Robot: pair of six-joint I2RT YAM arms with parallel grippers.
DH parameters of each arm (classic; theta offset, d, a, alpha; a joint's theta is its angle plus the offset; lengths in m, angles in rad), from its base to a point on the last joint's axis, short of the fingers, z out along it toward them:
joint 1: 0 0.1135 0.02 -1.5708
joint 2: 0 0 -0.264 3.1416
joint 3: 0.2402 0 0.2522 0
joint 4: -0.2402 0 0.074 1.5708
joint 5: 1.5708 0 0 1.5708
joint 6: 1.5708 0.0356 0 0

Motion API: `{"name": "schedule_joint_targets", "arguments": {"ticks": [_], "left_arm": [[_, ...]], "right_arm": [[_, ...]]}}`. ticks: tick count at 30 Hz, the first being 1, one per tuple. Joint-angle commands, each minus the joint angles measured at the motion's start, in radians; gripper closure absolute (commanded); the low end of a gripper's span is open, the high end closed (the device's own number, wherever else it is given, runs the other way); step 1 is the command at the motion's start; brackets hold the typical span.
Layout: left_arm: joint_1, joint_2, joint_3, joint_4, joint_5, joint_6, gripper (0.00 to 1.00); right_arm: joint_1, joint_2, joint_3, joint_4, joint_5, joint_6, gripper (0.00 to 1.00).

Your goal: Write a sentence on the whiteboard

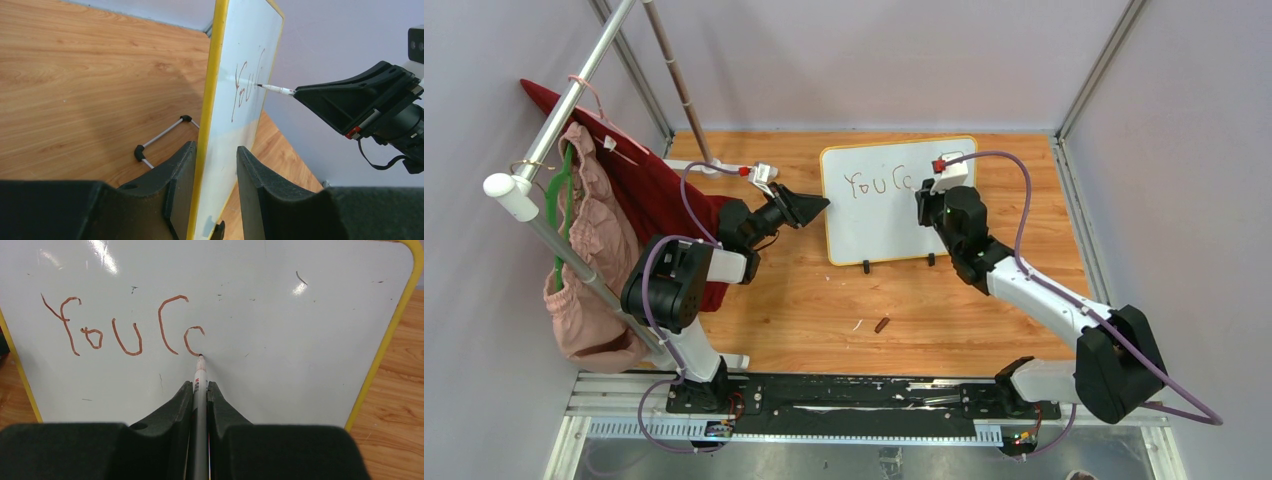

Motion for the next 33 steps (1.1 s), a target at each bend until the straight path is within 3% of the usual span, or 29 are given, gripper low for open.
{"name": "schedule_joint_targets", "arguments": {"ticks": [1,18,33], "left_arm": [[0.003,0.019,-0.018,0.029,0.021,-0.032,0.6],[0.002,0.018,-0.02,0.029,0.022,-0.032,0.6],[0.002,0.015,-0.019,0.03,0.022,-0.035,0.6]], "right_arm": [[-0.025,-0.011,0.035,-0.006,0.031,-0.011,1.0],[-0.03,0.024,0.088,0.004,0.013,-0.023,1.0],[-0.03,-0.001,0.031,-0.021,0.006,-0.003,1.0]]}}
